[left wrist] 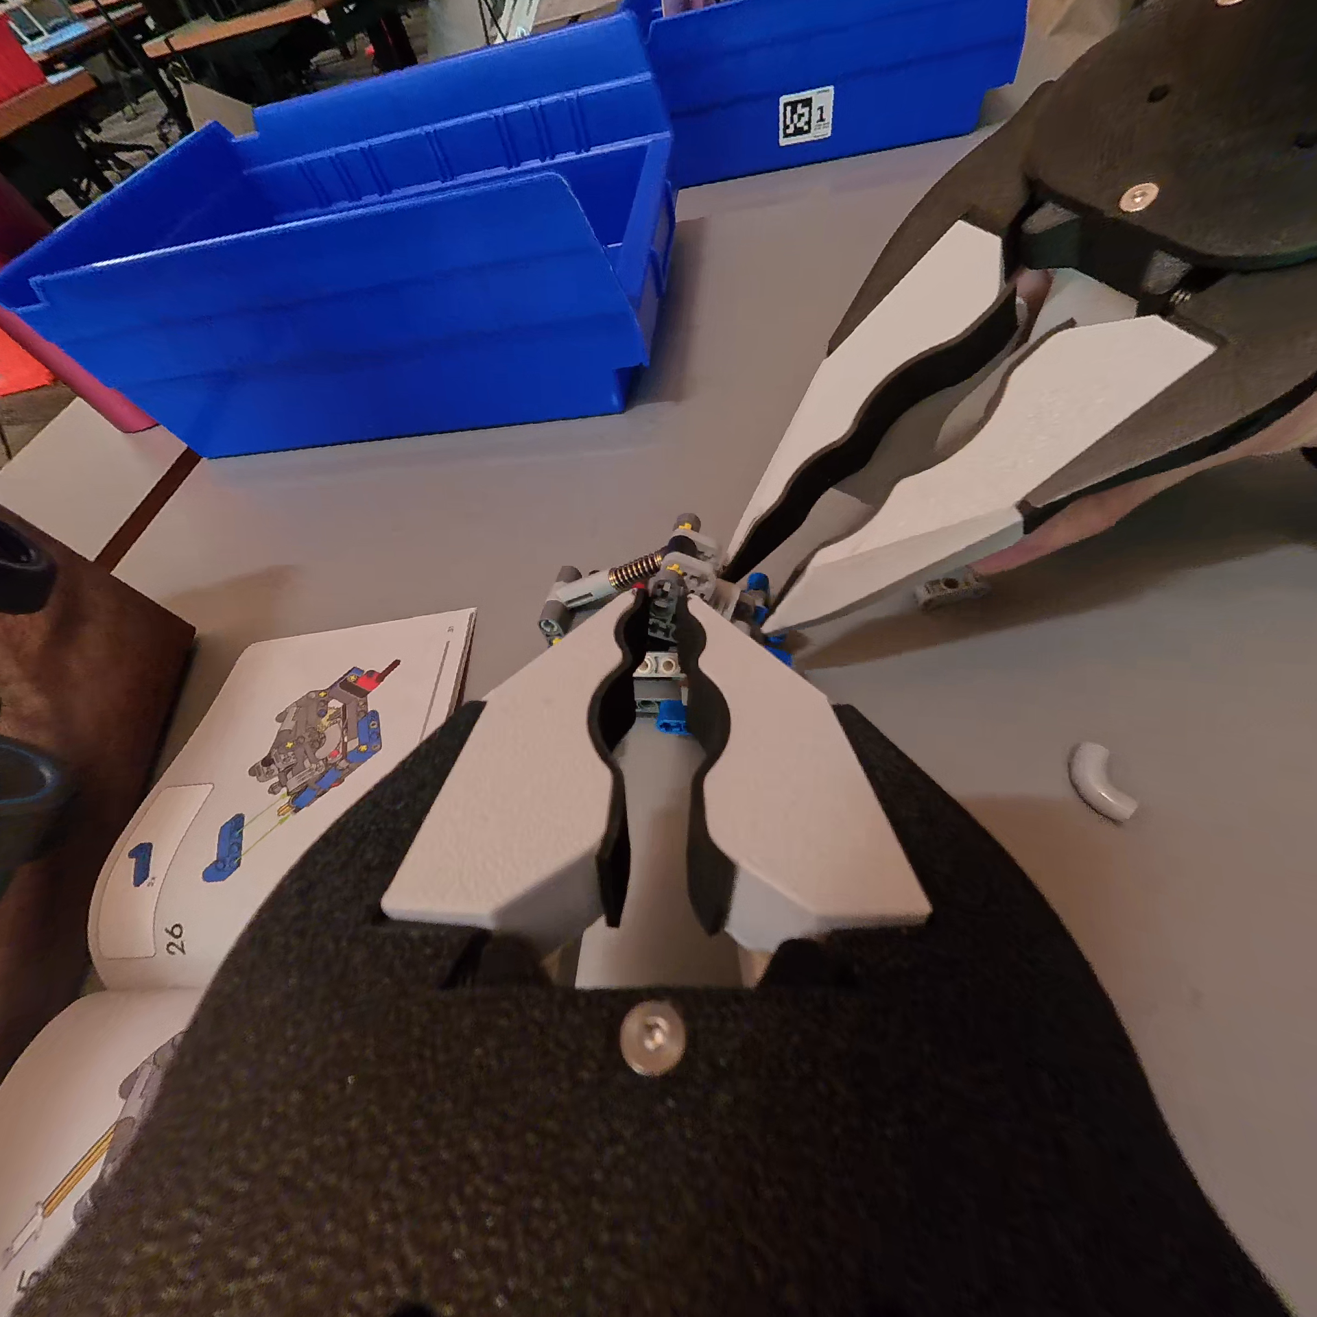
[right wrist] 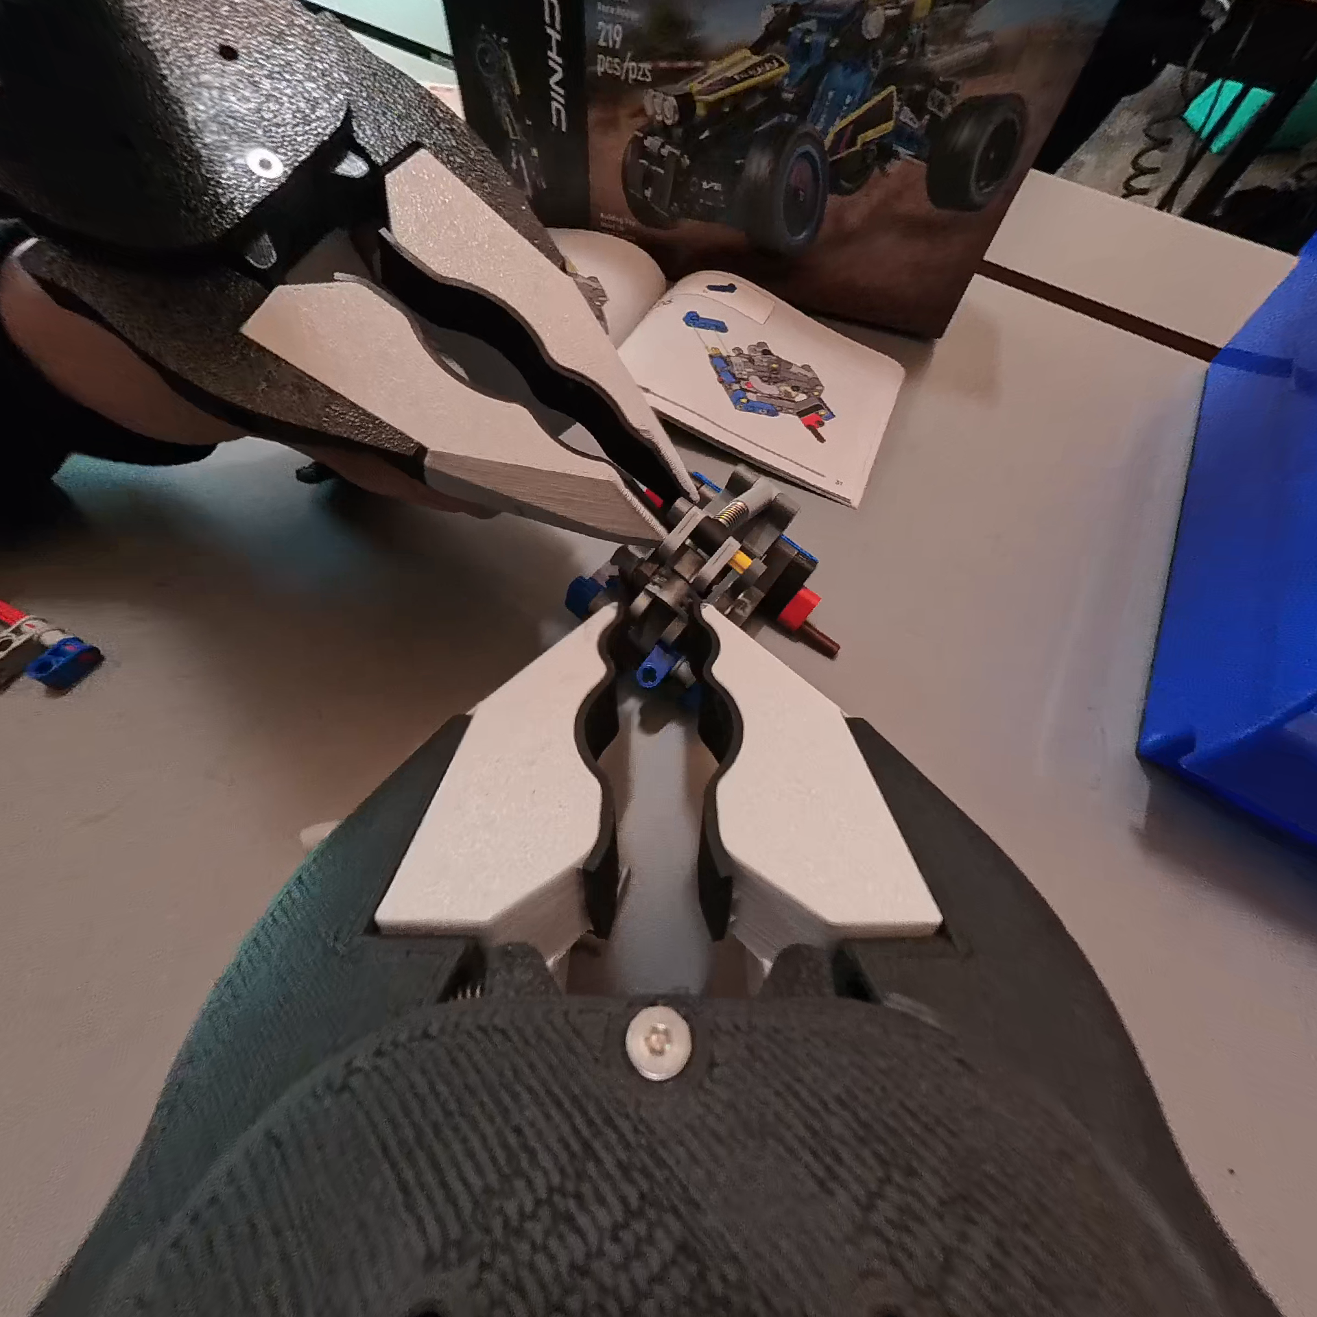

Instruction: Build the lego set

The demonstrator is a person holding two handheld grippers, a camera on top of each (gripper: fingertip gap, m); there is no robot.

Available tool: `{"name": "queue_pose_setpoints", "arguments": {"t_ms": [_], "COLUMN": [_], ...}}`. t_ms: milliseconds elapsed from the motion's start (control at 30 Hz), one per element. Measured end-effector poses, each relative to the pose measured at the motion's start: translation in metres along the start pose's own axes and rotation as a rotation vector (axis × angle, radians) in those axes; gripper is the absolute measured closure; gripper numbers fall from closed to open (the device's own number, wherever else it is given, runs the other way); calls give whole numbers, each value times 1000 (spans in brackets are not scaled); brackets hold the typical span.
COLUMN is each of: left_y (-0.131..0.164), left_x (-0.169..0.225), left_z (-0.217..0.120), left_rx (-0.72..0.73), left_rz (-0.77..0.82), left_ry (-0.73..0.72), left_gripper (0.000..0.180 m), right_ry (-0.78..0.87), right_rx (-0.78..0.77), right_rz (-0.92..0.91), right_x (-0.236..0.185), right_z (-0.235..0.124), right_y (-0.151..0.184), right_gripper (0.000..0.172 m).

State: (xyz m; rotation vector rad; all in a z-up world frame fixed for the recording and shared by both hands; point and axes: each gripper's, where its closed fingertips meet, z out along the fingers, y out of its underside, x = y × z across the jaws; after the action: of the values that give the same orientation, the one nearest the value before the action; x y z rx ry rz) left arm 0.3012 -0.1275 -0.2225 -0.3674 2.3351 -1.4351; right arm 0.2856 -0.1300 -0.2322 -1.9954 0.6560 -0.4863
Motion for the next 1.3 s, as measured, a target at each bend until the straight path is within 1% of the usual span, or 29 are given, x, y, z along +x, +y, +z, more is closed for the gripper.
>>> {"name": "queue_pose_setpoints", "arguments": {"t_ms": [67,133,200,267,333,433,500,533,600,667,700,733,767,833,900,1033,1133,1300], "left_y": [1,3,6,10,12,14,17,18,21,22,24,25,27,28,31,32,32,32], "left_x": [2,2,0,1,1,-4,-2,0,0,2,3,4,5,6,9,10,10,3], "left_z": [-3,-6,-13,-21,-28,-35,-41,-45,-51,-56,-58,-60,-61,-63,-65,-66,-67,-67], "left_rx": [5,-3,-19,-30,-24,1,10,11,7,15,16,14,13,20,21,32,34,35], "left_rz": [-9,-4,2,22,22,2,28,43,60,85,97,108,116,127,131,116,108,111], "left_ry": [26,46,63,111,159,202,254,277,313,346,359,372,384,406,441,482,495,453], "left_gripper": [177,177,177,177,177,177,177,177,177,177,177,177,176,176,175,175,175,177], "right_ry": [-53,-116,-157,-152,-171,-247,-298,-348,-500,-649,-674,-679,-692,-722,-710,-624,-557,-454], "right_rx": [10,-11,-20,-10,33,39,58,85,141,135,140,167,198,242,291,405,420,485], "right_rz": [-6,-57,-155,-262,-365,-554,-654,-679,-692,-698,-707,-713,-713,-689,-670,-600,-656,-674], "right_x": [-4,-6,-1,12,19,18,18,14,3,-8,-10,-13,-17,-25,-28,-25,-25,-19], "right_z": [-2,-9,-18,-22,-17,-2,10,14,20,25,29,32,32,27,23,20,24,24], "right_y": [-1,2,1,-2,-6,-8,-18,-25,-33,-28,-28,-30,-32,-32,-35,-47,-44,-52], "right_gripper": [154,158,157,157,155,153,149,148,149,148,144,135,132,132,134,140,142,150]}}
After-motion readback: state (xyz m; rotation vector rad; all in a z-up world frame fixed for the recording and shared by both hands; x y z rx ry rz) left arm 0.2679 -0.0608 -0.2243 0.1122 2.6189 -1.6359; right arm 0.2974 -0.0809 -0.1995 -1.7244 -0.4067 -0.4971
